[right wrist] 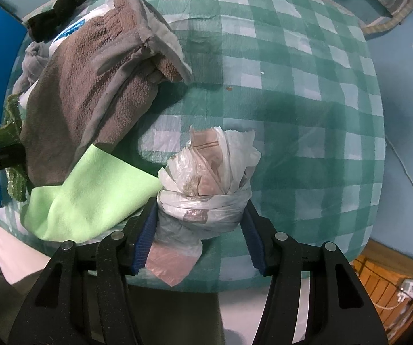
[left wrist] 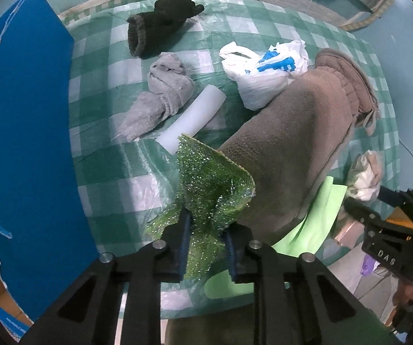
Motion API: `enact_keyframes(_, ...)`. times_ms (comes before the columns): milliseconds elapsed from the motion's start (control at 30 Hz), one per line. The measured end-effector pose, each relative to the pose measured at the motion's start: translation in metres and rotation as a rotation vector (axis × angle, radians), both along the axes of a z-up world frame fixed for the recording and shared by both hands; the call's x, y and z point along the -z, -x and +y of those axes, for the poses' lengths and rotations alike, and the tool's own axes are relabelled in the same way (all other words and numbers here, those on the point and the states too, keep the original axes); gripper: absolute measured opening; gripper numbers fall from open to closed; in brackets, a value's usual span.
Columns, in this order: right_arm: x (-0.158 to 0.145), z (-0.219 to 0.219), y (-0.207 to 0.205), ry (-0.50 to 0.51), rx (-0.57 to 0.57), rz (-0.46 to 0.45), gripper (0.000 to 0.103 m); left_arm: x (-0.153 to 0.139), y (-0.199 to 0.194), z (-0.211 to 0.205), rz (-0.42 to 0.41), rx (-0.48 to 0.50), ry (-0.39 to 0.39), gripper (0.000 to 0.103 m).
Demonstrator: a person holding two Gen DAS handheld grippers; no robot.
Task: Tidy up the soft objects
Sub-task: 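Carry the green pad with the left gripper while the right carries the white bundle over the box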
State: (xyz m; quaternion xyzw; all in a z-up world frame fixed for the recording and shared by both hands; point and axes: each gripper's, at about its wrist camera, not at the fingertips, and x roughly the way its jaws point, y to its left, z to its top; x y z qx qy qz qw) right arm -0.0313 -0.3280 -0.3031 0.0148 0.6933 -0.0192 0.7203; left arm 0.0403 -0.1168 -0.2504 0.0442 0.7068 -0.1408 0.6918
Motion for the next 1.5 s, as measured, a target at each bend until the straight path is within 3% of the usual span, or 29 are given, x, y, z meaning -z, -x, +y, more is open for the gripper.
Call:
enact_keyframes(633,-0.061,-0.005,-0.019,0.049,-0.042,-0.091,0.053,-0.045,0.020,0.005,-0.088,0.028,-0.034,0.017)
enact_keyframes(1033,-0.108,0.021,0.005,0.040,-0.078,-0.149,0.053,-0.077,0.026,0.010,-0.134,-0.006,-0.021,0.017)
enact_keyframes(1500,-0.142,0.057,-0.017,0.015,-0.168,-0.201,0.053,-0.113,0.027,0.042,-0.186,-0.094,-0.011,0.017)
